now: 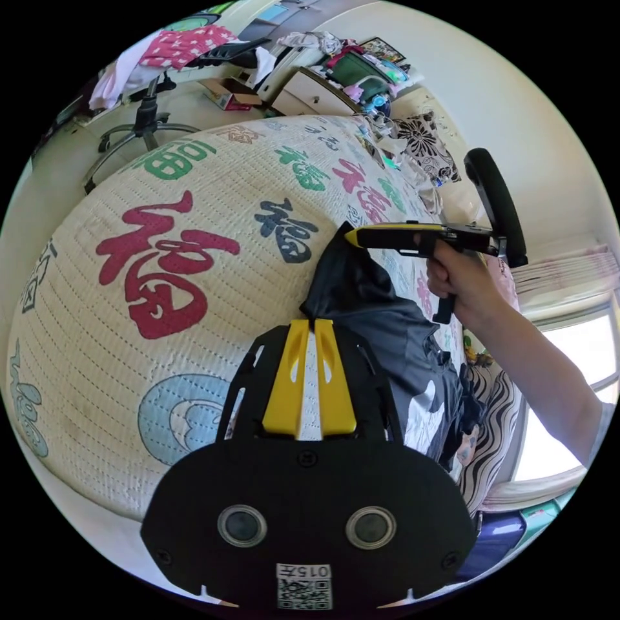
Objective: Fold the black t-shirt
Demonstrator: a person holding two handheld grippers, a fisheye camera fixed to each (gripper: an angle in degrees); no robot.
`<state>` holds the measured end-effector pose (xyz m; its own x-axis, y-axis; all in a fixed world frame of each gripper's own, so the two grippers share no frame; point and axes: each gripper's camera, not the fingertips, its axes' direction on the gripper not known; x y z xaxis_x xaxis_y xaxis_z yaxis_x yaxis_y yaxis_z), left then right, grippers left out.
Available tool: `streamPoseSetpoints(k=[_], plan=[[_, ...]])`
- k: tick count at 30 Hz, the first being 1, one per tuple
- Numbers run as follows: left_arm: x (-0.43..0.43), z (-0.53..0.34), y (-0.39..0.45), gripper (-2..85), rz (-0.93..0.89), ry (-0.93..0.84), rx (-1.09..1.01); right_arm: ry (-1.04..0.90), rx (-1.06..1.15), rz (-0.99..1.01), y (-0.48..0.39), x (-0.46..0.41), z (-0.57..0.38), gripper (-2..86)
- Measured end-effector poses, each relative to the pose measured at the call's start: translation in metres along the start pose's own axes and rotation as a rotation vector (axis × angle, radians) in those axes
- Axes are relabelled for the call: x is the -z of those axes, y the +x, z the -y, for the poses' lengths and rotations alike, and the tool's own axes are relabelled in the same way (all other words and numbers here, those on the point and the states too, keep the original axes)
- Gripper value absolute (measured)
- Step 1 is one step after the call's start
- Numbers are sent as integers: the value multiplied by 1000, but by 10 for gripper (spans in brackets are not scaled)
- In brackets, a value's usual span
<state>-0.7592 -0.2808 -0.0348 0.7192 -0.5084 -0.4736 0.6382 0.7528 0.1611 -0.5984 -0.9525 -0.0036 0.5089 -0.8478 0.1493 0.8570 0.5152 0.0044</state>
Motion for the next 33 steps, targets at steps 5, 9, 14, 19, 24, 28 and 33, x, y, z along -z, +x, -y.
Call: streamPoseSetpoints(k=[5,9,14,19,24,28,33], plan=[[-5,-3,26,-4,54,-30,-24,34,-2,-52,-7,7,-37,5],[-8,-4,45,-4,89,-49,-46,58,-29,-54,-3,12,-74,13],[4,-12,81,6,213,16,-79,81,-54,-63,6,18,-123,26],[-13,-3,129,34,64,24,-187,96,-75,-52,22,23,-183,35],[-56,2,158,42,124,-97,-192,139,-96,-44,39,35,-246,57],[-67,-2,190,40,195,-106,-218,170,-120,-44,62,52,-315,83],[-77,-4,236,52,388,-122,-232,192,-223,-14,106,75,-436,106]])
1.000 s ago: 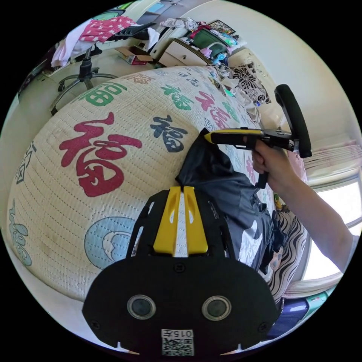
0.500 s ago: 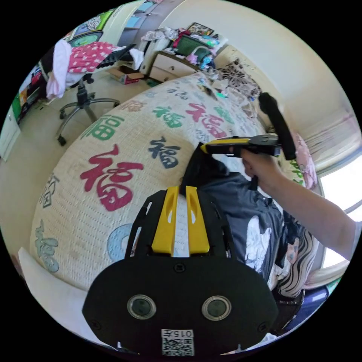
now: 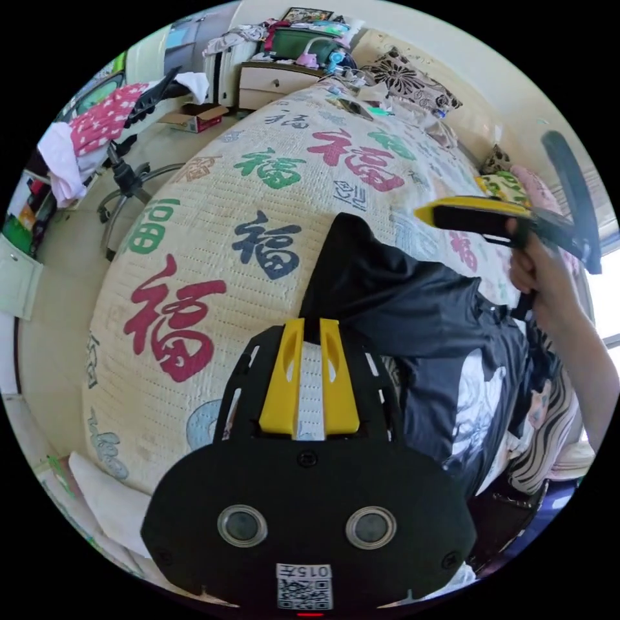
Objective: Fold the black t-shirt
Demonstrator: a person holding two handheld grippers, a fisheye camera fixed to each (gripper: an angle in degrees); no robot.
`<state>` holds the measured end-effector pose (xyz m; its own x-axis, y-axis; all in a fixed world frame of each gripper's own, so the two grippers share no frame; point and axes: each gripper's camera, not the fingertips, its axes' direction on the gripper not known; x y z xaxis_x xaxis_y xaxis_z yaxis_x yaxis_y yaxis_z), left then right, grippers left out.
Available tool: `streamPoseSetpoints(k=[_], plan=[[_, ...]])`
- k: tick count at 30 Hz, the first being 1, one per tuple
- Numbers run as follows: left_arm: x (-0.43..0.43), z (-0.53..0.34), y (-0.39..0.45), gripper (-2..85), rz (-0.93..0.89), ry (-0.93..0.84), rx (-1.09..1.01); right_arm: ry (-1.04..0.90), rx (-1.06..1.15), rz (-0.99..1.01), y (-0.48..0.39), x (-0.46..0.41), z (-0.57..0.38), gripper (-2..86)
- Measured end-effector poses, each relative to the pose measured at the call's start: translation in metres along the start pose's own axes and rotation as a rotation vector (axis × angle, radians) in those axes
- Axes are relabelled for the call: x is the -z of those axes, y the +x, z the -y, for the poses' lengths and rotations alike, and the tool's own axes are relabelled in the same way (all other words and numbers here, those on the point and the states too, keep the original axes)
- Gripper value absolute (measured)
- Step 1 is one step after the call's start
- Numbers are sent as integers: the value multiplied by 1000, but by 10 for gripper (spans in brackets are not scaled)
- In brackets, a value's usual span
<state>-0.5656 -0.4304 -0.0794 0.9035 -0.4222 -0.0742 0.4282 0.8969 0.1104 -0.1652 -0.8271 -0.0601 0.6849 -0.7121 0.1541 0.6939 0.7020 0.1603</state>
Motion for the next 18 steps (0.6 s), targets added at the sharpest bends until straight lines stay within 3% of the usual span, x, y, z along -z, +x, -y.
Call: streamPoseSetpoints(k=[3,6,11,13,15,18], plan=[[25,5,30,58,92,69,21,42,-147,43,60,38,-100,105],[47,14,83,60,-71,132,-71,63,-357,20,129,71,-231,99],[41,29,254,63,-292,56,-392,27,-858,-111,244,108,-478,84],[29,30,319,65,-366,5,-477,44,-1091,-17,291,112,-589,85],[13,29,385,73,-433,-50,-557,55,-1179,72,317,106,-649,87],[-11,26,489,84,-477,-104,-694,81,-1163,206,346,93,-706,86]])
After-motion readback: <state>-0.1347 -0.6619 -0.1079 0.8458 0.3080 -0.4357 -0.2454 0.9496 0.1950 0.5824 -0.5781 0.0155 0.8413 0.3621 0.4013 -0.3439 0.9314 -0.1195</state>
